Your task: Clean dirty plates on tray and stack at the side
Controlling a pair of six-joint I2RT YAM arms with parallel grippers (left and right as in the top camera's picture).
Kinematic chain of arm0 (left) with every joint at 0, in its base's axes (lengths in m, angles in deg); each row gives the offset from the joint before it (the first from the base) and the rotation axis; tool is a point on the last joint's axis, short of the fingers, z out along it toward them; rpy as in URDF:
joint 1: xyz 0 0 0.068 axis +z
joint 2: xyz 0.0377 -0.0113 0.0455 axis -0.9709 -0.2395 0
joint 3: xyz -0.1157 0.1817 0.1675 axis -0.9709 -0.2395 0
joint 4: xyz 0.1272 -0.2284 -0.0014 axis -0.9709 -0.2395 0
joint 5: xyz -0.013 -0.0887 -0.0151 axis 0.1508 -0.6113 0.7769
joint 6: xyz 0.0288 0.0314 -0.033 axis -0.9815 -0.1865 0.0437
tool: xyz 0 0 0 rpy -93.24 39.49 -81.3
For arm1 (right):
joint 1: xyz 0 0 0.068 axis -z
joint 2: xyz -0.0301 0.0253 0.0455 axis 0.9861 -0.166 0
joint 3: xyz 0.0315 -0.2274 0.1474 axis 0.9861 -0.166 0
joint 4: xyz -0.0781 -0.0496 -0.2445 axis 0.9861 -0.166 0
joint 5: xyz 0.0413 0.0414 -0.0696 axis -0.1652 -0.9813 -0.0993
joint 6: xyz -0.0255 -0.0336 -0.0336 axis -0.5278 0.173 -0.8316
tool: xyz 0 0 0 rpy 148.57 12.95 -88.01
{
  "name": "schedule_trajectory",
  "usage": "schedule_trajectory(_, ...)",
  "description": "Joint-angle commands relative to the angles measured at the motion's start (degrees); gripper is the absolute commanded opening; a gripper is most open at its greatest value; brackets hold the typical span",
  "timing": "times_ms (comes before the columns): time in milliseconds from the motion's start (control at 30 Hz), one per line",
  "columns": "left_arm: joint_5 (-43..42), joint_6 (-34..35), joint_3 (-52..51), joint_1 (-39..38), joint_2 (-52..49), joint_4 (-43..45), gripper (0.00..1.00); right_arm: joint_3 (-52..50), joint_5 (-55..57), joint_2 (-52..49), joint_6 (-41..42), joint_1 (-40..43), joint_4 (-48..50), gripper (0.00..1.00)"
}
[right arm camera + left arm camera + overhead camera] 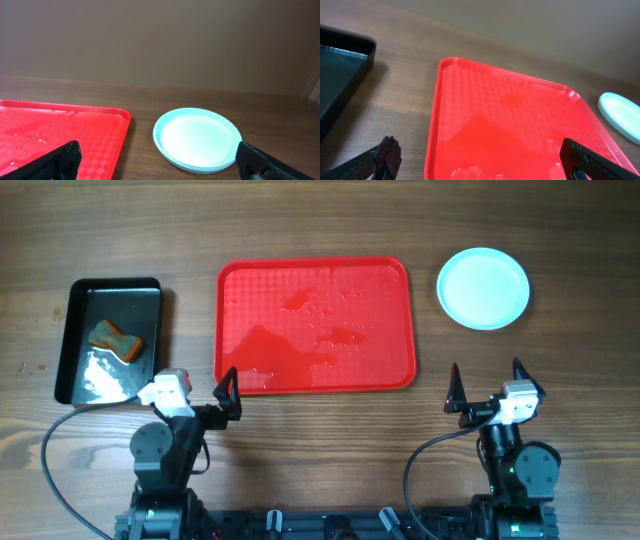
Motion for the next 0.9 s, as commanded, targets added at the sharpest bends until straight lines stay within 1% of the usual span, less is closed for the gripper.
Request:
schedule_trajectory(0,4.2,-0.9,-2.1,-2.4,3.7,0.7,1.0,-0.1,0.8,0.5,-1.0,0.3,0.1,1.0)
schedule_trajectory(67,6.4,-0.9,-2.1,-3.3,5.1,0.2,1.0,-0.1,0.8,0.5,-1.0,0.3,0.1,1.0)
schedule_trajectory(200,9.7,-0.9,-2.1,-3.3,8.7,-7.8,1.0,-0.1,0.8,0.5,-1.0,0.3,0.1,1.0)
schedule_trajectory(367,9.7,-2.7,-2.1,-3.3,11.6,-7.8,1.0,-0.1,0.8,0.5,-1.0,0.3,0.1,1.0)
schedule_trajectory(433,8.7,-5.8,-2.1,-3.4,12.0,-7.9,1.0,-0.1,0.8,0.5,-1.0,0.3,0.1,1.0)
schedule_trajectory(467,8.5,-8.4,-2.1,-3.3,12.8,-8.0,1.0,-0.1,0.8,0.5,-1.0,0.3,0.1,1.0)
schedule_trajectory(600,8.6,-18.0,-2.1,-3.3,20.0,-8.0,1.0,-0.1,0.8,0.5,-1.0,0.3,0.1,1.0)
schedule_trajectory(700,8.6,-18.9,-2.1,-3.9,20.0,-8.0,1.0,0.0,0.8,0.5,-1.0,0.3,0.1,1.0)
schedule_trajectory(767,8.6,-21.5,-2.1,-5.0,20.0,-8.0,1.0,-0.1,0.8,0.5,-1.0,0.3,0.1,1.0)
schedule_trajectory(867,9.3,-21.9,-2.1,-5.1,20.0,-8.0,1.0,-0.1,0.8,0.5,-1.0,0.3,0.1,1.0)
